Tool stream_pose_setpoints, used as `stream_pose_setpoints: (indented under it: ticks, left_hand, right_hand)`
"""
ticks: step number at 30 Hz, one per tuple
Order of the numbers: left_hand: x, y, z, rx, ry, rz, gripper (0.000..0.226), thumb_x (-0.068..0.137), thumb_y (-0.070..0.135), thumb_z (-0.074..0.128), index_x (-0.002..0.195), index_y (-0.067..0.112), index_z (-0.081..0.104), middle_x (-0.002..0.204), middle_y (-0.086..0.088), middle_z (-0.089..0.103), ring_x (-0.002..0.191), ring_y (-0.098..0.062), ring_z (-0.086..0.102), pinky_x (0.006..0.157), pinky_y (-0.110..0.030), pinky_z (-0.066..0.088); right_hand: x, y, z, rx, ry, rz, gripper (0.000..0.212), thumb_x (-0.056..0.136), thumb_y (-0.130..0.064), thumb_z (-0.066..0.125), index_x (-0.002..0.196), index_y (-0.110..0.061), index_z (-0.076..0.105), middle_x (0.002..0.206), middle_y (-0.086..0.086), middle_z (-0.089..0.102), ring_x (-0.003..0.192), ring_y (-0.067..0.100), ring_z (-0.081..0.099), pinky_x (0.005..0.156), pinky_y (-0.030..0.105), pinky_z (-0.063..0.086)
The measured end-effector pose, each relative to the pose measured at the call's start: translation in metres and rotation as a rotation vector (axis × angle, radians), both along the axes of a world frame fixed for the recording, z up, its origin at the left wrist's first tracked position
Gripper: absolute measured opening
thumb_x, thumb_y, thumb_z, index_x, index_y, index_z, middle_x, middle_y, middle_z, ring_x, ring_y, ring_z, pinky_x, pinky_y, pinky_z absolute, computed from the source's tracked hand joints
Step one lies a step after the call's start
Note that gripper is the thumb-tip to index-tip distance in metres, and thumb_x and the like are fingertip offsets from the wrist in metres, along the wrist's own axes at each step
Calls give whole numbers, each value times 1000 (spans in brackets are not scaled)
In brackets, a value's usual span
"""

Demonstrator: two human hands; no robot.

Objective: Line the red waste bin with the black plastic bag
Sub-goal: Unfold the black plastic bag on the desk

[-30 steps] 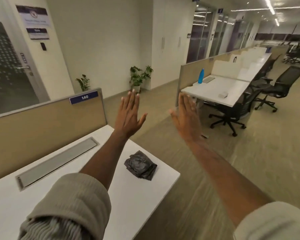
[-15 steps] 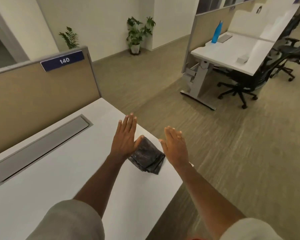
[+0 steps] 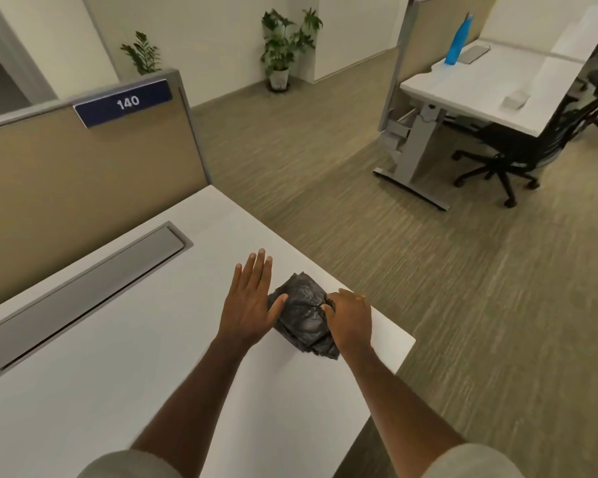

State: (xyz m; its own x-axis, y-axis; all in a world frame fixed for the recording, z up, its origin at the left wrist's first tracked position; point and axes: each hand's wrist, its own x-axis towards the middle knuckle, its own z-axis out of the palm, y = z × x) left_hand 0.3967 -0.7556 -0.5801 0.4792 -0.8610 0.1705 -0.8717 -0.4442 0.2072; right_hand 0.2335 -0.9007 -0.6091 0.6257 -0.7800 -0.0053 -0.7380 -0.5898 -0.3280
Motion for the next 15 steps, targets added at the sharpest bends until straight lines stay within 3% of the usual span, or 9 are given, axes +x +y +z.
stream_pose_setpoints:
  ticks: [8,15]
  left_hand:
    - [-1,11,-3,-33,43,19,79,99,58,21,158,6,18,168,-14,12,156,-30,10,125,-51,18]
    - [-8,24,-8,-45,128,92,80,98,59,19,160,9,9,169,-10,3,157,-25,3,127,-48,11]
  right_hand:
    - [2,5,8,-3,-188,-20,16,96,-10,58,92,-14,74,96,2,74,94,23,67,91,38,52]
    - [-9,17,19,4,-366,91,14,95,-4,56,89,-8,68,89,6,70,86,27,65,78,45,55]
